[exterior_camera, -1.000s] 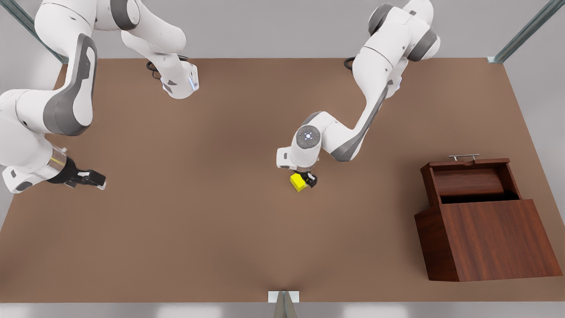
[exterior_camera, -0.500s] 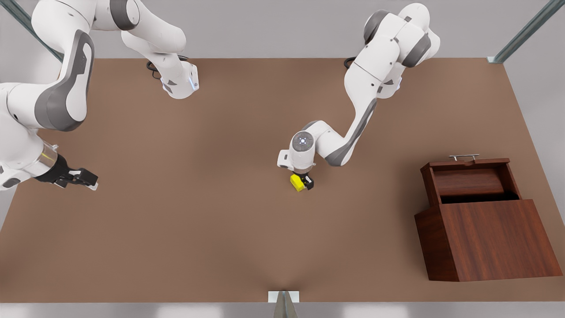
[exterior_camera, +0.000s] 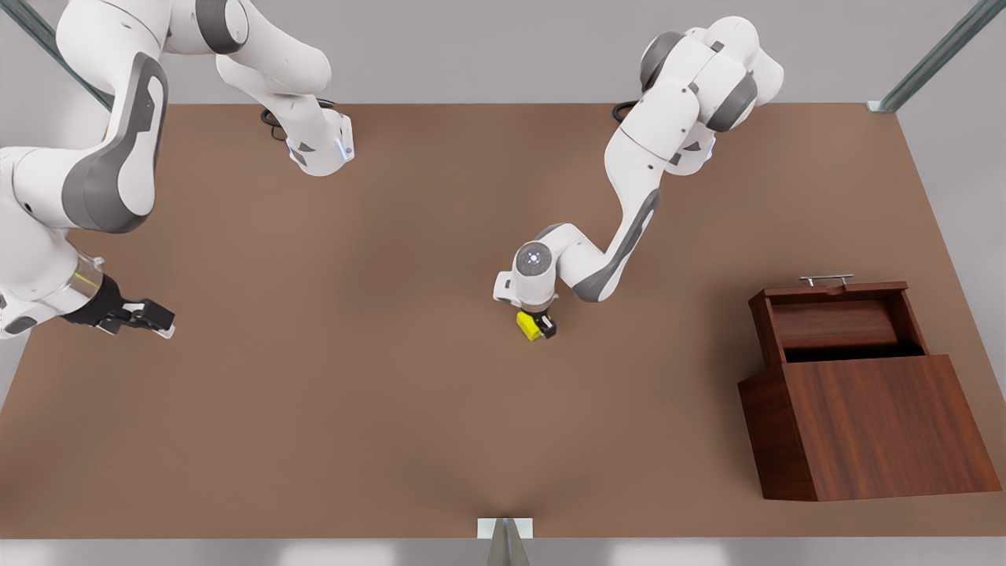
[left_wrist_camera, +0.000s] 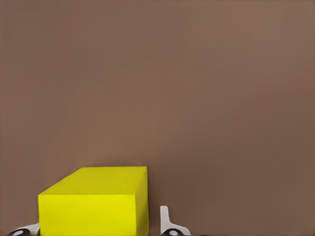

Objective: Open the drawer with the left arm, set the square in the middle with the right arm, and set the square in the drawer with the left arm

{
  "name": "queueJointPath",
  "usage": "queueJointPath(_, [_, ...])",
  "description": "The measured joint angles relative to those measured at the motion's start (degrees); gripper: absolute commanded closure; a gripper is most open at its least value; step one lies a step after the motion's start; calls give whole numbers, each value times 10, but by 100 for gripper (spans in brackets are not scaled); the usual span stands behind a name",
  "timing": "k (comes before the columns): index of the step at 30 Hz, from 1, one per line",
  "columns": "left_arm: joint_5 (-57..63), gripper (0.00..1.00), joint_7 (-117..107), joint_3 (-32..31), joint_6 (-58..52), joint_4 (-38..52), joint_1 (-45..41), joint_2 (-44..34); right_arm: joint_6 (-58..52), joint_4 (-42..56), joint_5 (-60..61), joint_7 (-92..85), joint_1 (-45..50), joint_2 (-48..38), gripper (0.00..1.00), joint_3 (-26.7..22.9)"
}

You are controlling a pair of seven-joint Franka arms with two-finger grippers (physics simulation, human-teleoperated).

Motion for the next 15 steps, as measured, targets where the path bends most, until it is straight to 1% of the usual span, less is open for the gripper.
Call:
queueJointPath(5, [0, 30, 0, 0, 5, 0, 0, 3, 1, 1, 0, 1, -1, 0, 0, 0])
queueJointPath(13, [7, 32, -6, 0, -5, 2, 0, -10, 0, 1, 0, 1, -1, 0, 0, 0])
queueJointPath(15, [9, 32, -5, 0, -36, 7, 1, -31, 0, 1, -1, 1, -1, -1, 0, 0])
